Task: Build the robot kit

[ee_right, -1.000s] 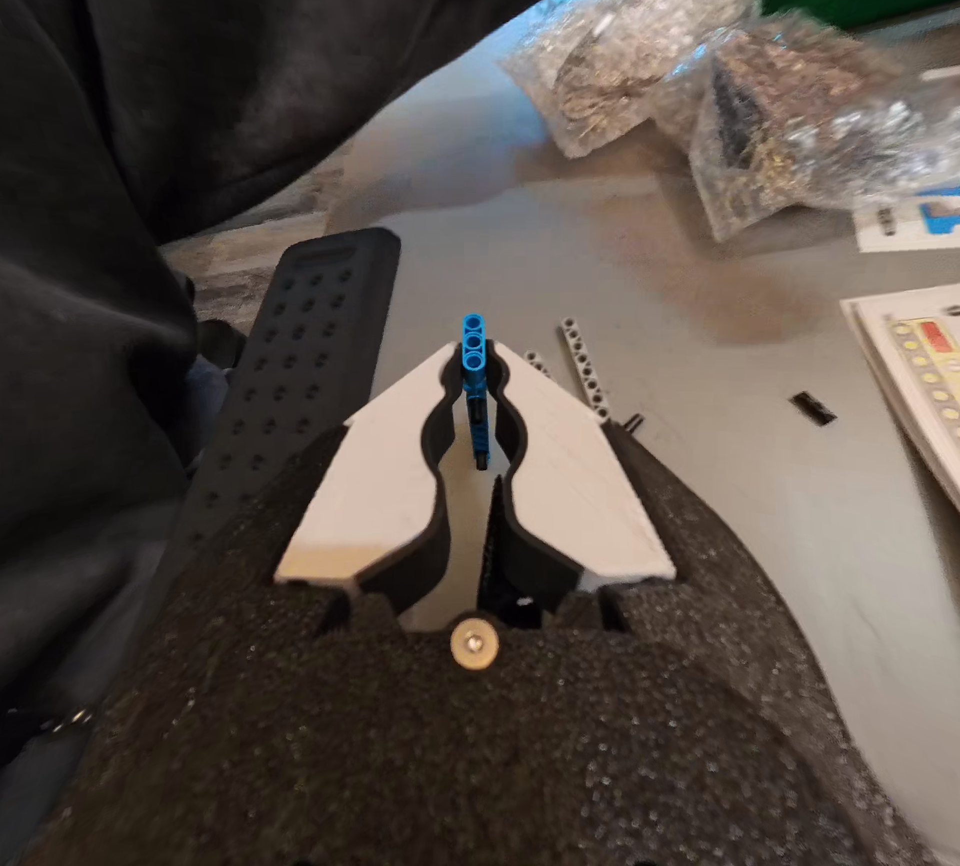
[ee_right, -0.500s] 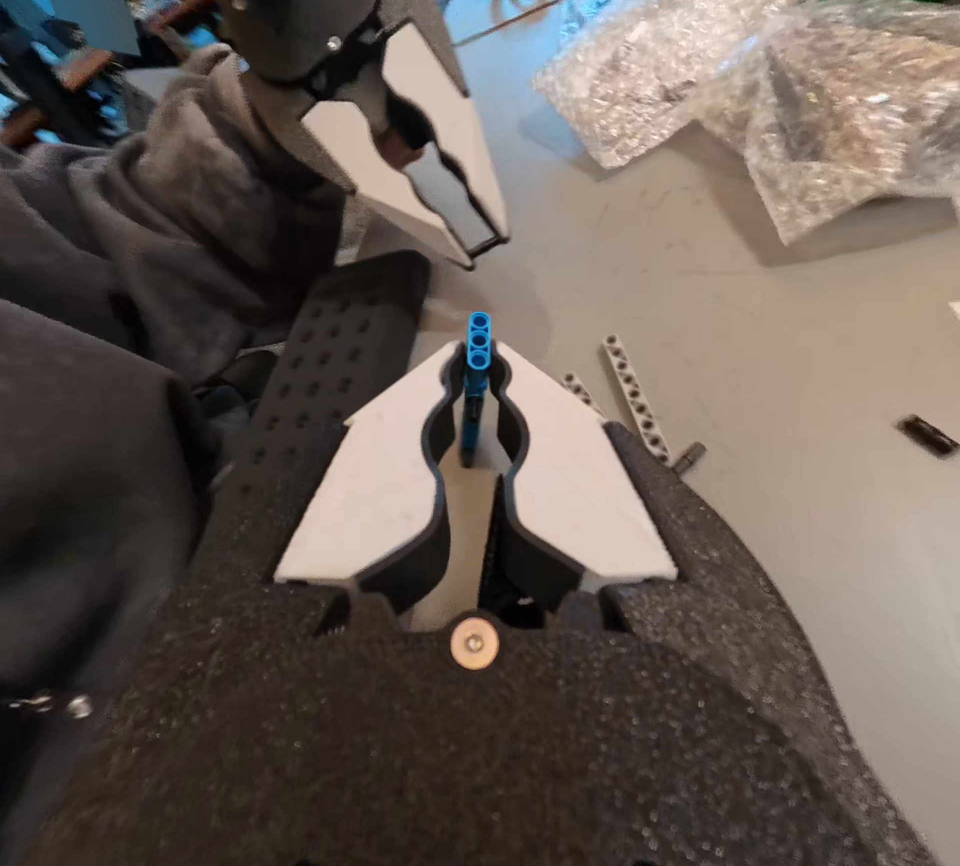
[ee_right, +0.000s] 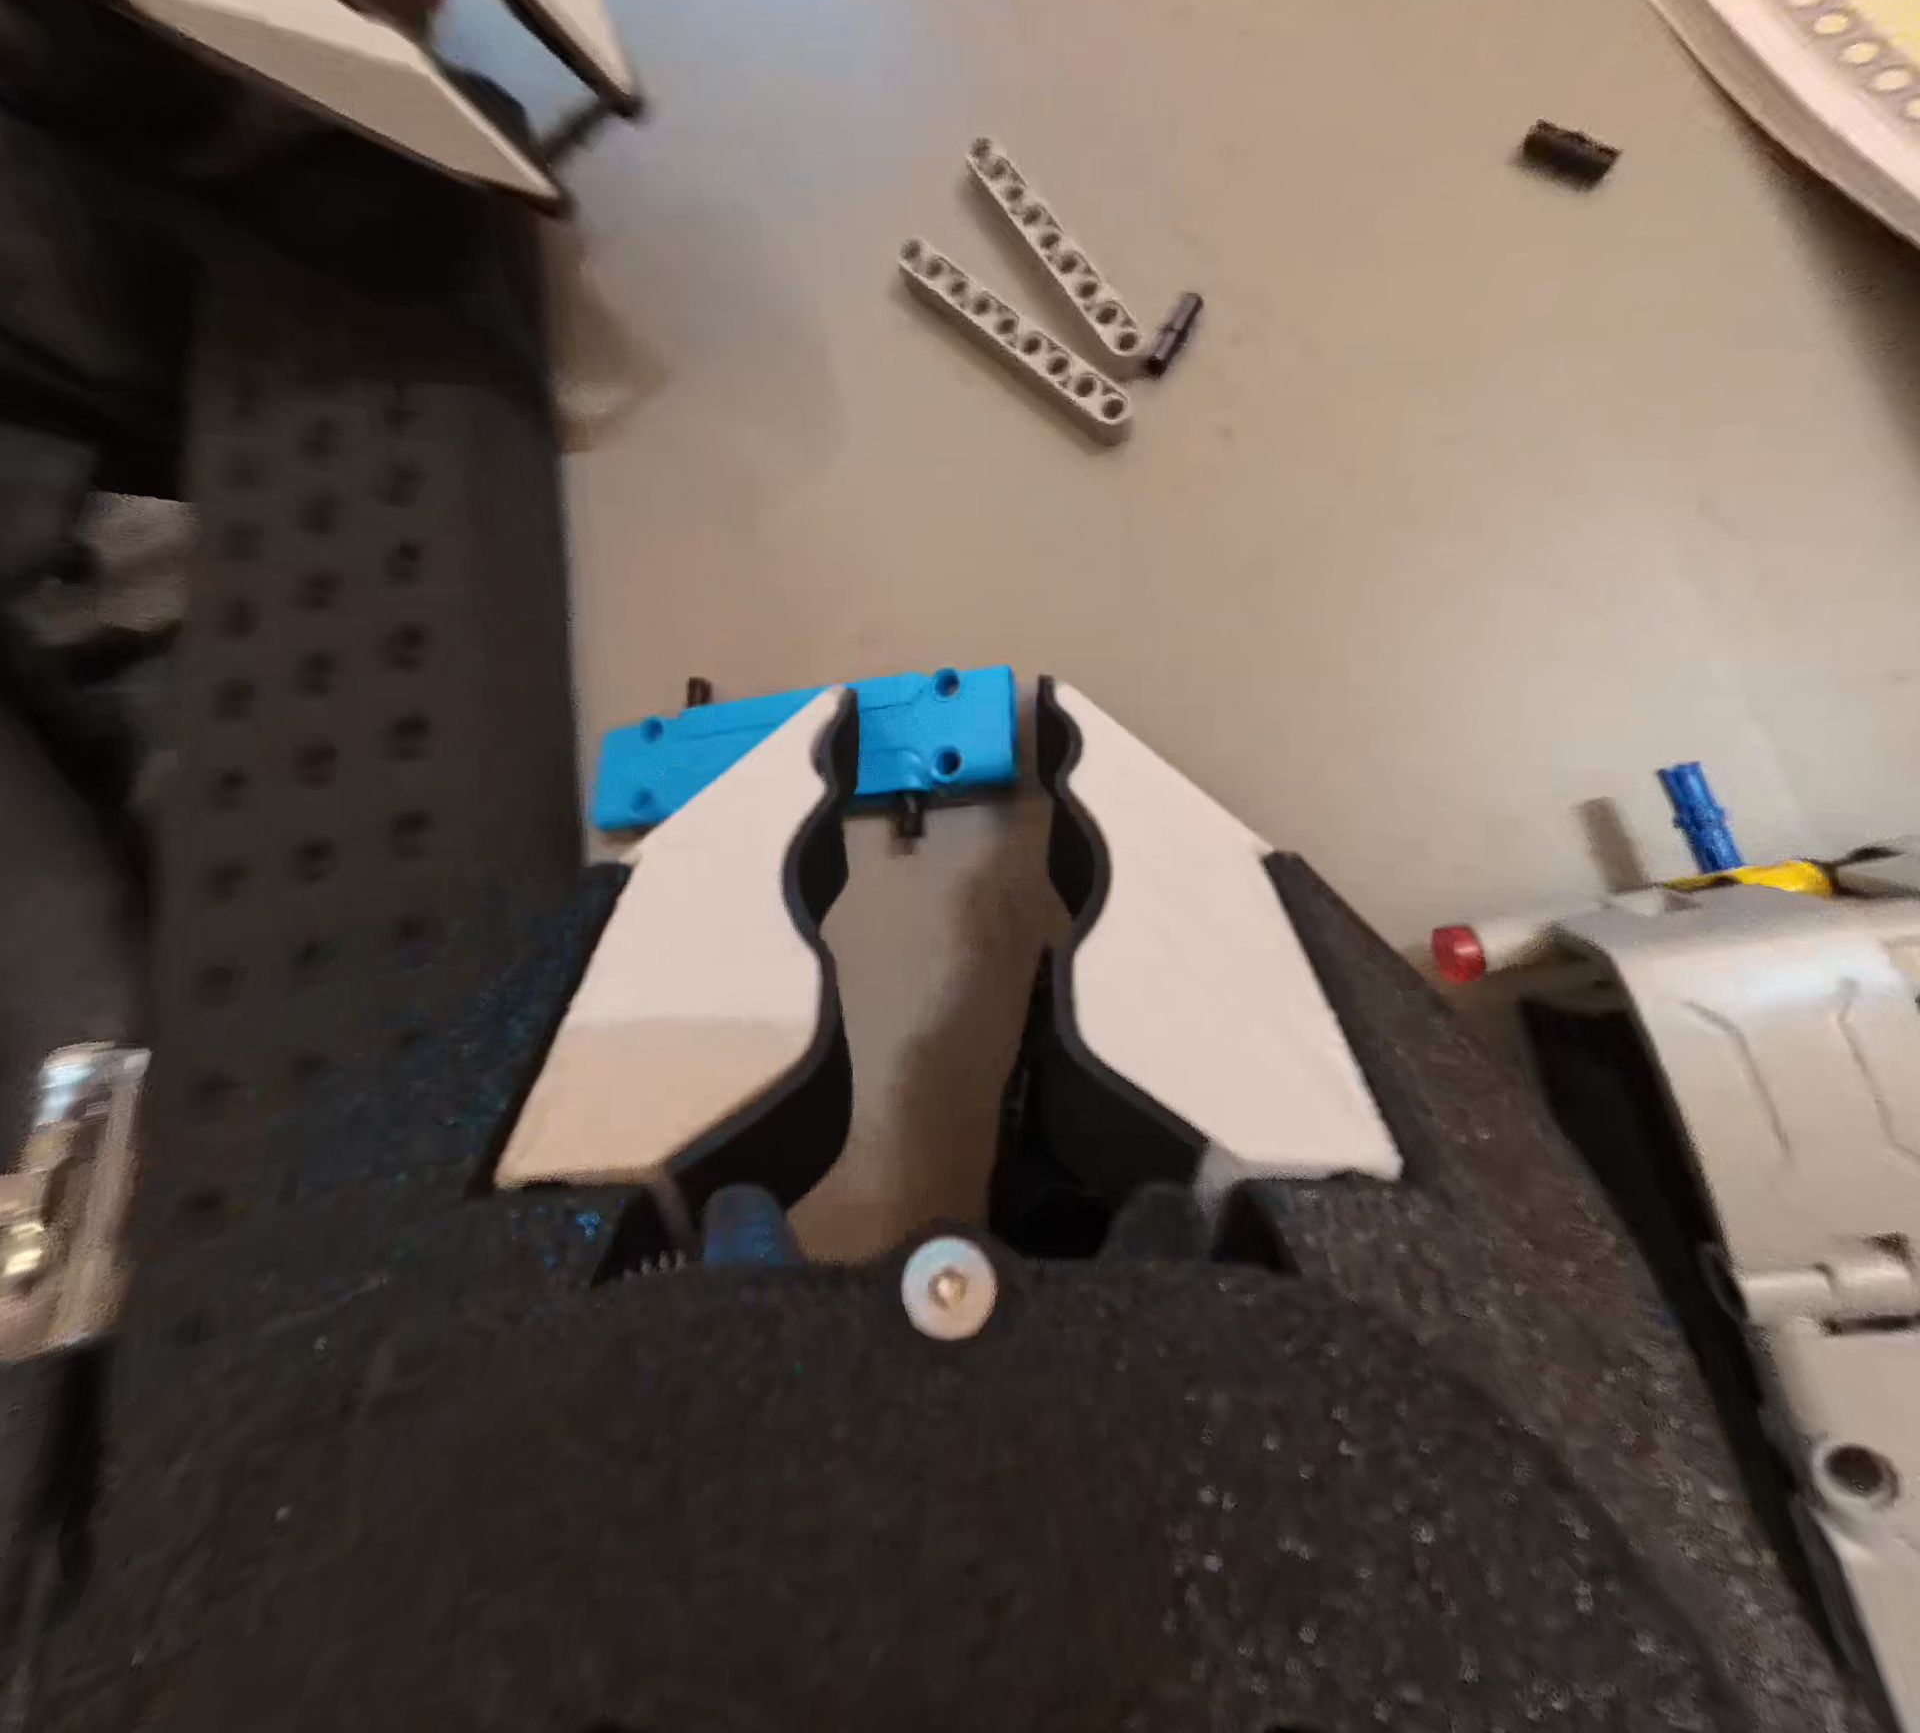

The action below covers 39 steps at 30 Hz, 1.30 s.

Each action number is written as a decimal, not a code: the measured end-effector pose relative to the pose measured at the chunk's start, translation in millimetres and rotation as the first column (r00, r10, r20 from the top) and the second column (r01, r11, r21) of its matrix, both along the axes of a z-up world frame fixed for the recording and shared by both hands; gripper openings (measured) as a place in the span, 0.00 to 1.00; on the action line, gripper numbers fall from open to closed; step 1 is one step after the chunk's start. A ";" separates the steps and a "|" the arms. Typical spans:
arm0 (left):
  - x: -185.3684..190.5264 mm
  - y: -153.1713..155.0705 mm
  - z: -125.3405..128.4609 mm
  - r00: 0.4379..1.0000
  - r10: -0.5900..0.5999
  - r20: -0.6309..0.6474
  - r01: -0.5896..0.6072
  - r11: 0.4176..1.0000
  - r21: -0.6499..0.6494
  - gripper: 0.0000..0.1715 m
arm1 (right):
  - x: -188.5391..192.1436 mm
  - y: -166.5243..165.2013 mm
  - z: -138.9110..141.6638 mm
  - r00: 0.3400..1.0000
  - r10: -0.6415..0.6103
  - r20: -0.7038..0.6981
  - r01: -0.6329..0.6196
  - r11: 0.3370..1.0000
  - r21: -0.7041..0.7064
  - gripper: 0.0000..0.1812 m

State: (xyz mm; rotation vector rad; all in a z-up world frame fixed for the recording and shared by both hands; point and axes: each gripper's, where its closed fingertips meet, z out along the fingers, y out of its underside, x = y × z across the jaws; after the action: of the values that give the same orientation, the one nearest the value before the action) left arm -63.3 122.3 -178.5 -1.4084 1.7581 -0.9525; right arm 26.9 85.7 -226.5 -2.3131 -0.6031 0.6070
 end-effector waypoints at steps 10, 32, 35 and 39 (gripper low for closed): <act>20.9 -23.4 56.9 0.982 0.080 0.172 -0.017 0.939 -0.344 0.09 | -36.9 6.4 77.0 0.970 -0.090 0.224 -0.038 0.860 0.509 0.32; 7.9 -74.6 55.8 0.955 -0.282 0.092 0.248 0.588 -0.770 0.10 | -84.9 -24.8 100.8 0.918 -0.045 0.393 -0.290 0.598 0.747 0.02; 4.6 -72.0 73.6 0.943 -0.264 0.203 0.317 0.522 -0.792 0.14 | -79.7 -24.9 114.4 0.973 -0.010 0.230 -0.173 0.627 0.760 0.02; 12.4 -53.2 94.5 0.920 -0.098 0.379 0.353 0.625 -0.696 0.14 | -83.9 -29.6 132.2 0.972 0.141 -0.186 0.014 0.758 0.652 0.02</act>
State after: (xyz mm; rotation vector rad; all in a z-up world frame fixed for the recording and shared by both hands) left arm -50.9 69.0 -84.0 -1.3883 1.3454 -2.1184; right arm -57.0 56.1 -94.3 -1.5441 -0.6588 0.5655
